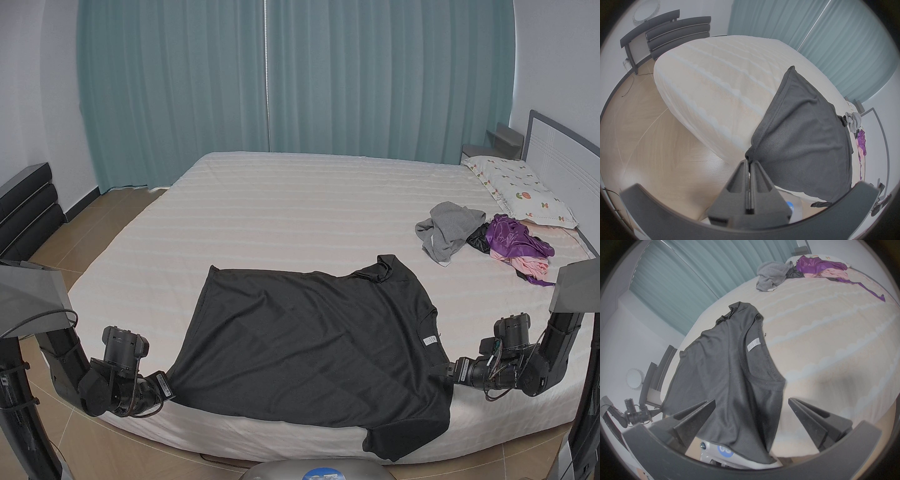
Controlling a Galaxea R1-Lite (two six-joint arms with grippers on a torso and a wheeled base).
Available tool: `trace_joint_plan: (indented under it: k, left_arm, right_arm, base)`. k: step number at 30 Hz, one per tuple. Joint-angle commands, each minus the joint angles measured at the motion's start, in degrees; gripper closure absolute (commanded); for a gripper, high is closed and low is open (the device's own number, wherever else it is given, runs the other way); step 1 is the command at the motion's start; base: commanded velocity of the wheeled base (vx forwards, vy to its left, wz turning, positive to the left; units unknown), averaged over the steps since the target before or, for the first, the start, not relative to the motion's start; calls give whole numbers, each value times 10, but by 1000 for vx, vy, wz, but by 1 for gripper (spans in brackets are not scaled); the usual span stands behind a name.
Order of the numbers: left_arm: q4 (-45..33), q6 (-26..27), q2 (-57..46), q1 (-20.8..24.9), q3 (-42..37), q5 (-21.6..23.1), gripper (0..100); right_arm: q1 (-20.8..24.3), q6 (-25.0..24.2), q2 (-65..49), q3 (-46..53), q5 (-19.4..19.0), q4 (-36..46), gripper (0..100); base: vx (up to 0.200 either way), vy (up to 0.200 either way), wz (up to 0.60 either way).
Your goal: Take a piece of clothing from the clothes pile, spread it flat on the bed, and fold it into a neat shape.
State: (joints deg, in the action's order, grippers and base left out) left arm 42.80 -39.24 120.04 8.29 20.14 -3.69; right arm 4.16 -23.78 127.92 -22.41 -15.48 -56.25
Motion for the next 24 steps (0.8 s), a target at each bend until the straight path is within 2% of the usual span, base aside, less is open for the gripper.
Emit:
trace_joint_plan:
  k: [1,4,11,15,18,19,24]
  left_arm:
    - [0,0,4,1,0,0,100]
    - [0,0,4,1,0,0,100]
    - [1,0,6,1,1,0,100]
    - [1,0,7,1,1,0,100]
    - [1,0,7,1,1,0,100]
    - [1,0,7,1,1,0,100]
    - [1,0,8,1,2,0,100]
  right_arm:
    - [4,0,58,3,23,-31,0]
    - [1,-8,56,0,28,-33,0]
    - [-28,-69,28,-1,28,-42,0]
    - [-28,-72,47,-4,31,-45,0]
    - [-20,-71,64,-17,59,-45,0]
    - [-20,-71,64,-17,61,-45,100]
    - [-20,-72,69,-26,72,-47,100]
  base:
    - [0,0,0]
    - [0,0,0]
    - [0,0,0]
    - [0,0,0]
    - [0,0,0]
    - [0,0,0]
    - [0,0,0]
